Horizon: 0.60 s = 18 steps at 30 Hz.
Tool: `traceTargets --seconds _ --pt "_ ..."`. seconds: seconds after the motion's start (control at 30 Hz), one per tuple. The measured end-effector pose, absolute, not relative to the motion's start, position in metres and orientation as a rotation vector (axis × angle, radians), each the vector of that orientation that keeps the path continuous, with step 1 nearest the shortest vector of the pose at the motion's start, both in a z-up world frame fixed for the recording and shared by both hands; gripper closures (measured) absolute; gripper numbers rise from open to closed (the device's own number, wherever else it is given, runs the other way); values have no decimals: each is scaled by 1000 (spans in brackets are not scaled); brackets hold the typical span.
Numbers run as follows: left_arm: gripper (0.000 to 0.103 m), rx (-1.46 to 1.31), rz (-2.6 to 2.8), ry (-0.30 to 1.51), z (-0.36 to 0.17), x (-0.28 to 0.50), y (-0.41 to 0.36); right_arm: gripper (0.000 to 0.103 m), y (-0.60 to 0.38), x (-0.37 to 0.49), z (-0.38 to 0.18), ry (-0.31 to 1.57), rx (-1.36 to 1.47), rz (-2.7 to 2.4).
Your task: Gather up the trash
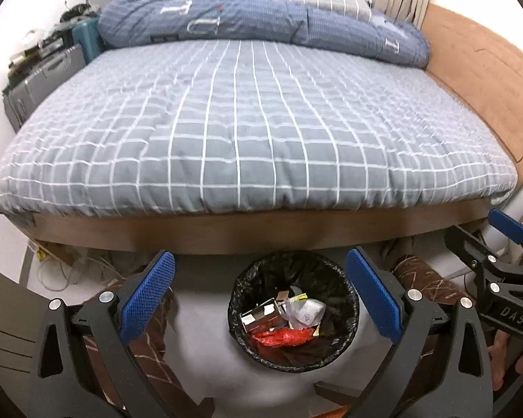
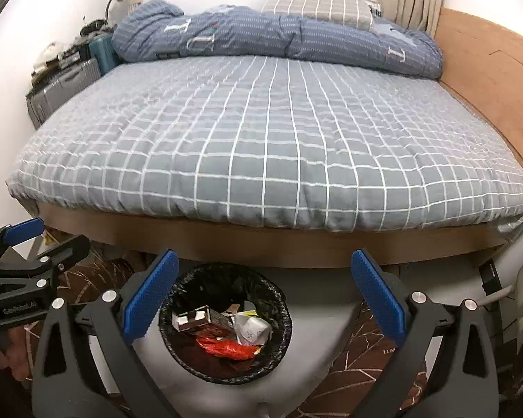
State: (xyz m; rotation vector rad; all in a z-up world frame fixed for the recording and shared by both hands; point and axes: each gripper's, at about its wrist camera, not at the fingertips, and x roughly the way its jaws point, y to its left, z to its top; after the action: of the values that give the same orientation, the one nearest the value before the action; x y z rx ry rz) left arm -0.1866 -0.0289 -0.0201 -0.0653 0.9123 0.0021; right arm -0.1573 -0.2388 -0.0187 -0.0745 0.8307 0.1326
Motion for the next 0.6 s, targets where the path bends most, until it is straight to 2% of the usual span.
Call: traceTargets --seconds 0.23,0.6 --pt "6 -59 13 864 17 -214 -29 8 -238 -181 10 787 -58 140" --pt "6 -62 6 838 28 -221 -30 8 -239 -193 29 756 -45 120"
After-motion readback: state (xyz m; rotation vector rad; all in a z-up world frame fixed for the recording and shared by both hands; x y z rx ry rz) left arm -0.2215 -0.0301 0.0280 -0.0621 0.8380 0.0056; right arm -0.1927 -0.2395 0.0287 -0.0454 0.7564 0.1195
